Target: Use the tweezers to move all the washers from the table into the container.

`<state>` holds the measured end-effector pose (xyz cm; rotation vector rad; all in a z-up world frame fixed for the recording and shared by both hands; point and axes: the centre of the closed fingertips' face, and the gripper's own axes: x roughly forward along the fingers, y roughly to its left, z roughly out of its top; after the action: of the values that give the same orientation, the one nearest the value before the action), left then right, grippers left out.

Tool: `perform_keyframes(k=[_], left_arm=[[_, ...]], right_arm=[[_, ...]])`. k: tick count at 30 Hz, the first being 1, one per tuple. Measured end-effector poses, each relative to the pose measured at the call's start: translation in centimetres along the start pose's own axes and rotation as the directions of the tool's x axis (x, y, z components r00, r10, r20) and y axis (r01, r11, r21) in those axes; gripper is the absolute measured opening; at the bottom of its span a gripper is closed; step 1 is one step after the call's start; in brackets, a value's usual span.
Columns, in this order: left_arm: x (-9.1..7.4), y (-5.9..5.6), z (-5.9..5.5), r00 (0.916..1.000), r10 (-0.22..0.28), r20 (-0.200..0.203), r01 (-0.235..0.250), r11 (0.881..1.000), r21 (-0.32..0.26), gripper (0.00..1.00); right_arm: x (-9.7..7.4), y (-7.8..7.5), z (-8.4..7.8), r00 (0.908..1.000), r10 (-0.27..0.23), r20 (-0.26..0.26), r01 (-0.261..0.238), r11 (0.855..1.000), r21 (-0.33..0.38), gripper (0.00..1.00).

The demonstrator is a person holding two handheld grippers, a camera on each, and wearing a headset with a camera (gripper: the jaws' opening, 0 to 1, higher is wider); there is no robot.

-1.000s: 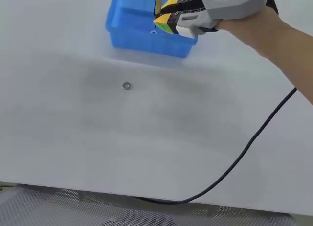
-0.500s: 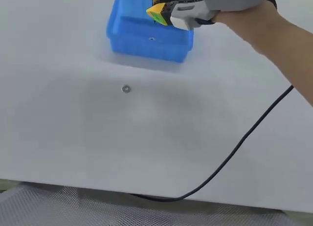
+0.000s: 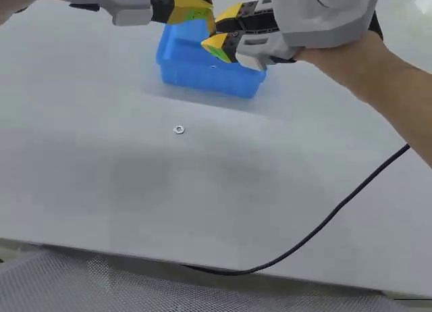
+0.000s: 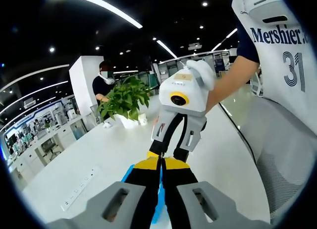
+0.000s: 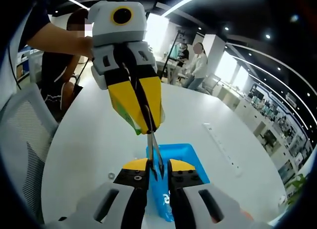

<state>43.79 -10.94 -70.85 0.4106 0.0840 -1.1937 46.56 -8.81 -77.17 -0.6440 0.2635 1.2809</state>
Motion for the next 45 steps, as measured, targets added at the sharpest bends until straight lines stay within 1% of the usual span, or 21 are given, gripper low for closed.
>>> perform_keyframes(k=[1,2,5,7,8,11,12,15,16,21,23,29,31,33,39,43,45], left_arm=[[-0.1,-0.2,-0.1,1.0,0.001,-0.002,-0.001,1.0,-0.002,0.04],[-0.3,-0.7,-0.2,1.0,0.001,-0.006,-0.001,1.0,-0.006,0.04],[-0.6,-1.6,-0.5,0.9999,-0.001,-0.014,0.001,1.0,-0.016,0.04],[-0.8,-2.1,-0.7,0.9998,-0.003,-0.018,0.003,1.0,-0.023,0.04],[-0.8,-2.5,-0.8,0.9998,-0.004,-0.02,0.004,1.0,-0.026,0.04],[-1.1,-3.1,-0.9,0.9996,-0.01,-0.025,0.009,0.999,-0.033,0.04],[-1.1,-3.3,-0.9,0.9996,-0.011,-0.025,0.01,0.999,-0.036,0.04],[-1.4,-3.8,-1.1,0.9993,-0.016,-0.033,0.015,0.999,-0.041,0.04],[-1.5,-3.9,-1.1,0.9992,-0.018,-0.036,0.017,0.999,-0.041,0.04],[-1.8,-4.5,-1.5,0.9984,-0.028,-0.049,0.026,0.999,-0.045,0.04],[-2.0,-4.8,-1.9,0.9978,-0.033,-0.058,0.03,0.998,-0.051,0.04],[-2.3,-5.4,-2.6,0.9962,-0.044,-0.075,0.039,0.997,-0.068,0.04],[-2.3,-5.7,-2.9,0.9955,-0.049,-0.081,0.043,0.996,-0.073,0.04],[-2.5,-5.9,-3.6,0.9938,-0.056,-0.096,0.048,0.996,-0.081,0.04],[-2.5,-6.5,-4.6,0.989,-0.081,-0.124,0.07,0.993,-0.092,0.04],[-2.1,-6.4,-5.2,0.9865,-0.098,-0.132,0.085,0.992,-0.097,0.04],[-1.9,-6.4,-5.6,0.9838,-0.106,-0.145,0.093,0.991,-0.094,0.04]], right_arm=[[-0.1,0.6,0.0,1.0,0.005,0.0,-0.005,1.0,0.001,0.15],[-0.1,0.8,0.1,1.0,0.008,-0.001,-0.008,1.0,0.003,0.15],[0.0,2.0,0.0,0.9996,0.026,-0.007,-0.026,1.0,0.002,0.15],[0.1,2.5,0.0,0.9993,0.036,-0.008,-0.036,0.999,0.004,0.15],[0.3,2.4,-0.3,0.9991,0.043,-0.009,-0.042,0.999,0.008,0.15],[0.3,3.0,-0.3,0.9984,0.056,-0.01,-0.056,0.998,0.008,0.15],[0.5,3.5,-0.2,0.998,0.062,-0.007,-0.062,0.998,0.009,0.15],[0.6,4.4,-0.1,0.9971,0.076,-0.005,-0.076,0.997,0.013,0.15],[0.5,4.5,-0.1,0.997,0.077,-0.005,-0.077,0.997,0.014,0.15],[0.8,6.0,-0.2,0.9944,0.106,-0.007,-0.106,0.994,0.021,0.15],[1.1,6.5,-0.6,0.9928,0.119,-0.012,-0.119,0.993,0.026,0.15],[1.4,8.0,-1.1,0.9885,0.15,-0.014,-0.15,0.988,0.033,0.15],[1.6,8.5,-1.3,0.9863,0.164,-0.018,-0.163,0.986,0.041,0.15],[1.7,9.0,-1.6,0.9837,0.177,-0.033,-0.176,0.984,0.032,0.15],[2.2,9.9,-2.3,0.9778,0.204,-0.046,-0.203,0.979,0.031,0.15],[2.6,9.9,-2.7,0.9757,0.213,-0.053,-0.211,0.977,0.038,0.15],[2.7,9.9,-3.0,0.9749,0.215,-0.058,-0.213,0.976,0.044,0.15]])
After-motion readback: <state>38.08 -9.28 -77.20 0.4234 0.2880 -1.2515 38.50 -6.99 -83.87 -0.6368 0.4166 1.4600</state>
